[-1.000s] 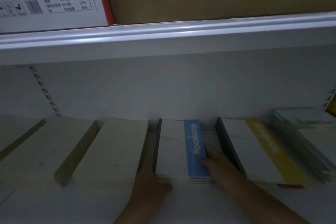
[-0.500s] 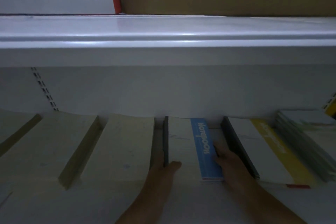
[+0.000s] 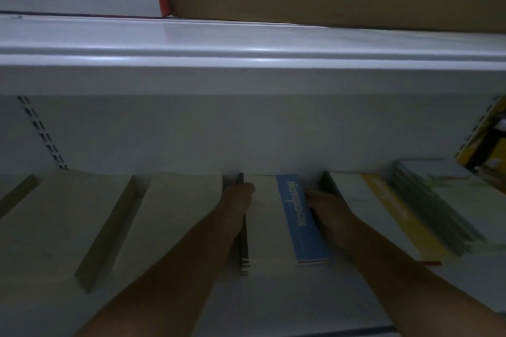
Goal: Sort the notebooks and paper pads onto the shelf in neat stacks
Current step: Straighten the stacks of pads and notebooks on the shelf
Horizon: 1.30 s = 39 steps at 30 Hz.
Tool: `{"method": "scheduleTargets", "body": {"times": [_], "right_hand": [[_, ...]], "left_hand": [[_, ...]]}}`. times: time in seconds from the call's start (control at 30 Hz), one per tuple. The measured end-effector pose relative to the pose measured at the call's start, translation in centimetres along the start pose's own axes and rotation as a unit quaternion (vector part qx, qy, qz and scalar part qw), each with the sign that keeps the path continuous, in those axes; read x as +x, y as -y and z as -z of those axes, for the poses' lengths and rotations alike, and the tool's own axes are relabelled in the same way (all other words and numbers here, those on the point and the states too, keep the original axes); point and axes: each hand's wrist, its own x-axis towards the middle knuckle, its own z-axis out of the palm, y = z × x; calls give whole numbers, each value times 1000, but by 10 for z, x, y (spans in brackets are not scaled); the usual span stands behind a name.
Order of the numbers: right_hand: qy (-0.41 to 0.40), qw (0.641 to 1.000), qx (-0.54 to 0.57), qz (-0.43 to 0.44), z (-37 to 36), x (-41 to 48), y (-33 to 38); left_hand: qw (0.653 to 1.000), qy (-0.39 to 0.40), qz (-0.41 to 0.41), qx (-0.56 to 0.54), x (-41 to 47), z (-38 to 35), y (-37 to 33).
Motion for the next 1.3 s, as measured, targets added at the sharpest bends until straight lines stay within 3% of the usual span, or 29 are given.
{"method": "scheduleTargets", "body": {"times": [0.13,0.3,0.43,0.5,0.53,0.57,0.63,0.7,0.73,0.8,0.93,1.17,1.3], "right_hand": [[-33,999,-35,-5,-6,10,0],[-56,995,-82,-18,-7,20,-7],[-19,993,-114,-10,-11,15,-3],[23,984,-177,27,-7,-1,5],[65,970,-227,56,-1,-11,10],[112,950,-280,77,5,-22,16],[183,902,-382,77,15,-42,22],[202,834,-511,50,23,-44,17],[191,795,-575,39,24,-43,11],[167,753,-634,45,23,-38,0],[143,742,-650,80,24,-32,-5],[140,773,-611,99,32,-33,-14],[137,748,-641,101,31,-32,-14]], "left_hand": [[997,8,7,70,10,-4,0],[999,34,13,37,16,-3,9],[998,50,-12,29,4,0,8],[988,68,-71,118,-6,5,7],[963,87,-114,226,-16,10,4],[915,107,-154,358,-28,17,1],[785,138,-218,564,-46,31,-4],[688,148,-235,670,-56,39,-4],[654,153,-228,705,-59,39,-2],[625,167,-200,736,-61,34,9],[636,167,-171,734,-56,25,17],[671,172,-145,707,-57,26,16],[684,167,-149,694,-57,27,18]]}}
